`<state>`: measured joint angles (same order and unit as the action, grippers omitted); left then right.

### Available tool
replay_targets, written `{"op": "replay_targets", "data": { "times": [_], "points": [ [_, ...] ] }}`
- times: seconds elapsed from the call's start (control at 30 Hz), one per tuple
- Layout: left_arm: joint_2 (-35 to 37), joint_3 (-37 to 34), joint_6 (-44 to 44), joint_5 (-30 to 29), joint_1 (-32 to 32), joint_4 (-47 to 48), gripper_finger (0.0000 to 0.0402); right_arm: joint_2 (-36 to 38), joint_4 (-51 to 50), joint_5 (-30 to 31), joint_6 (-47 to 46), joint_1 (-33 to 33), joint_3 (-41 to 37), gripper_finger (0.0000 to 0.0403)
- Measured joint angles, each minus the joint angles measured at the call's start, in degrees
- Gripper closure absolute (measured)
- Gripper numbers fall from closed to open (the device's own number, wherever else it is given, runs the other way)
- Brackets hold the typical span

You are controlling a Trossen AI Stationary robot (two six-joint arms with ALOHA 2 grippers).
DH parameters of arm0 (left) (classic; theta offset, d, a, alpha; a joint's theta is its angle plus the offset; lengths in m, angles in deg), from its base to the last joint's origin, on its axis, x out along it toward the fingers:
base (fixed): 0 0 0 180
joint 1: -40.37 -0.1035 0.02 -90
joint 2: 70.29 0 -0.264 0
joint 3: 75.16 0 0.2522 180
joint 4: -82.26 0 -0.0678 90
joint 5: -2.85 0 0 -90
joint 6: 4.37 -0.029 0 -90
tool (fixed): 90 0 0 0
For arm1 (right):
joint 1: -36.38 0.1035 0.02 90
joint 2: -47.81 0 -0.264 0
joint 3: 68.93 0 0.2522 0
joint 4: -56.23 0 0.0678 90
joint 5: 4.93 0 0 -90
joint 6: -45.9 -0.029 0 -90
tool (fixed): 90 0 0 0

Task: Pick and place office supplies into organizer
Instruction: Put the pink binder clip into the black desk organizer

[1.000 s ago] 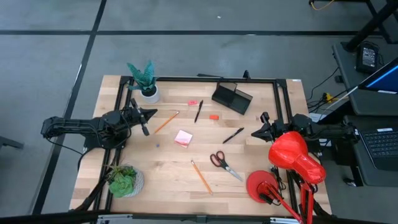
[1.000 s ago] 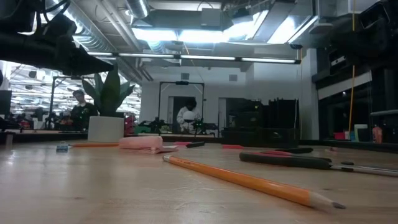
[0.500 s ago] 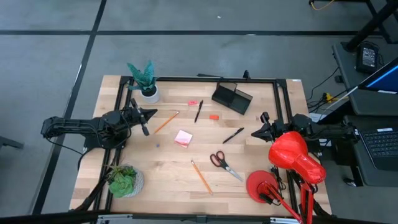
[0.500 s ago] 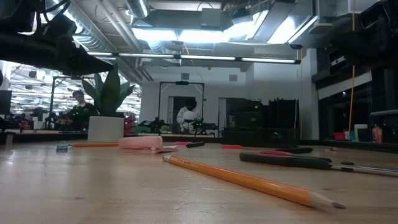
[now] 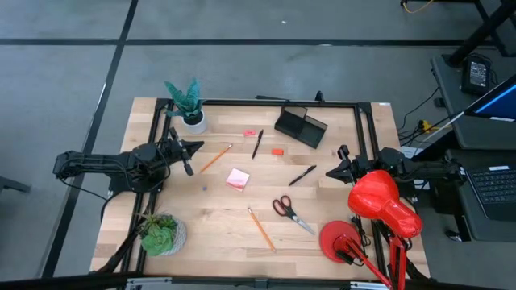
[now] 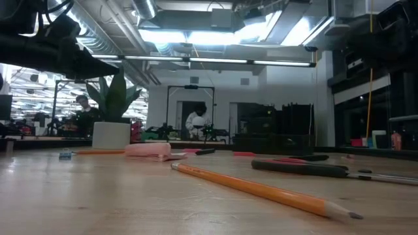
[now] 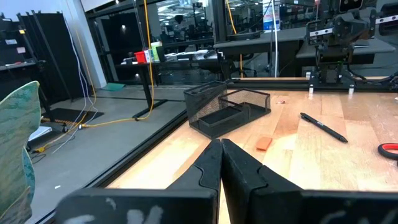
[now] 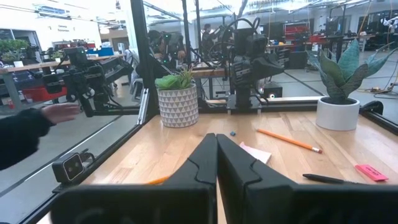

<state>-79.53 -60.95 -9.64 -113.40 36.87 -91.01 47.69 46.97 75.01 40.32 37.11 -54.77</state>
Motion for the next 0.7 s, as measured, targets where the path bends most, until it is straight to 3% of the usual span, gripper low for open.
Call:
{"op": "replay_targets", "data": {
  "times": [0.2, 0.43, 0.7],
  "points": [
    [0.00, 0.00, 0.00, 0.01, 0.00, -0.02, 0.0398, -0.01, 0.34, 0.00, 0.30, 0.00, 0.00, 0.0394],
    [0.00, 0.01, 0.04, 0.01, 0.02, -0.02, 0.0398, -0.01, 0.43, 0.02, 7.38, -0.06, 0.00, 0.0394],
    [-0.01, 0.01, 0.08, 0.38, 0.02, -0.02, 0.0398, 0.00, 0.41, 0.03, 2.47, -0.06, 0.00, 0.0394]
  ]
}}
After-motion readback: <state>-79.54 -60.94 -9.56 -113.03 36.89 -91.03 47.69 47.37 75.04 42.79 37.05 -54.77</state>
